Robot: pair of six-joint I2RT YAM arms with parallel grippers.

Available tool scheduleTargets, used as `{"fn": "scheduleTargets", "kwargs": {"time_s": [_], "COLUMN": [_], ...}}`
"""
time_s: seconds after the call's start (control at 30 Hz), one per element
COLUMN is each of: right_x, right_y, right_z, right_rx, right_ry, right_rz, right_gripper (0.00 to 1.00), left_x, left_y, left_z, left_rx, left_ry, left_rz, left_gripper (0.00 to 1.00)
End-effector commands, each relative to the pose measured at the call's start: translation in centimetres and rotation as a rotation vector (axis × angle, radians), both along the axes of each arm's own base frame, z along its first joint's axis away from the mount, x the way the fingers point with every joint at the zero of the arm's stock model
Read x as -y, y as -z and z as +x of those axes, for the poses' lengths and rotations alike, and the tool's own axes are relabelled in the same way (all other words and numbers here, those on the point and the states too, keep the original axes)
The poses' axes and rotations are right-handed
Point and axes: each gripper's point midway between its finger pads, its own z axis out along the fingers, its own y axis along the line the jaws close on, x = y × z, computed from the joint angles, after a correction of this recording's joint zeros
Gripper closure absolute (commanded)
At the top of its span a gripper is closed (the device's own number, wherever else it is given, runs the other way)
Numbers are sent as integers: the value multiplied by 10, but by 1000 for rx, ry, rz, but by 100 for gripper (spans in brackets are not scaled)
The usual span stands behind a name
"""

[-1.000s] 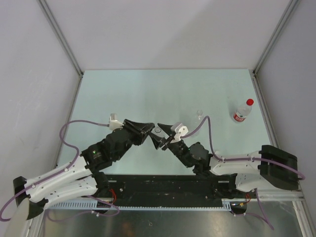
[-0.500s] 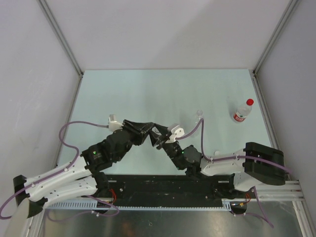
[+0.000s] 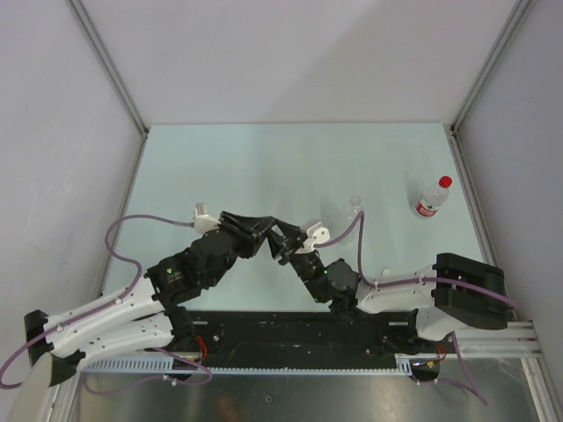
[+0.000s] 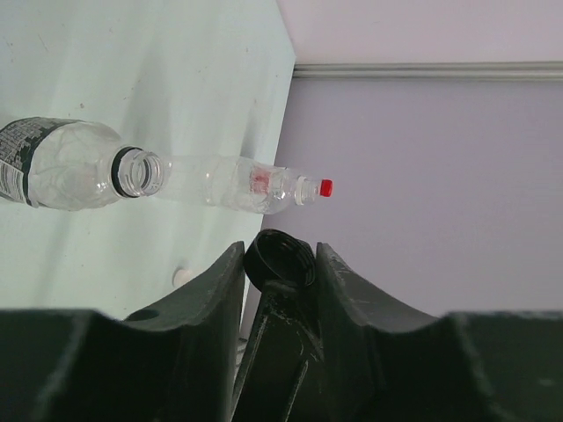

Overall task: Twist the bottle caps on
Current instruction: Adjust the bottle cap, then pick up the plastic bottle at the center of the board.

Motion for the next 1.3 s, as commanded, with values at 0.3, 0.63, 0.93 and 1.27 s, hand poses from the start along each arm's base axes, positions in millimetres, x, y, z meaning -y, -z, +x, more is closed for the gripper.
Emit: {"fn": "scheduleTargets", "kwargs": {"time_s": [0.3,0.63,0.93,1.27], "right_x": [10,64,89,73], "right_y": [-42,-40,-75,-61], "right_z": [-3,6,-15,-27], "right_rx": [-9,-208,-176,-296], "right_ry": [-1,-80,-182,-272], "right_rz": [115,34,-60,-175], "right_gripper": [97,96,92,92], "left_x": [-8,-20,9,-10], "left_y": [-21,-183,-158,21], "left_z": [-2,17,49,39], "left_rx": [96,1161,1699,1600], "left_ry": [8,109,729,1030], "left_rz": [44,939,968,1099], "left_gripper": [2,1,1,0]}}
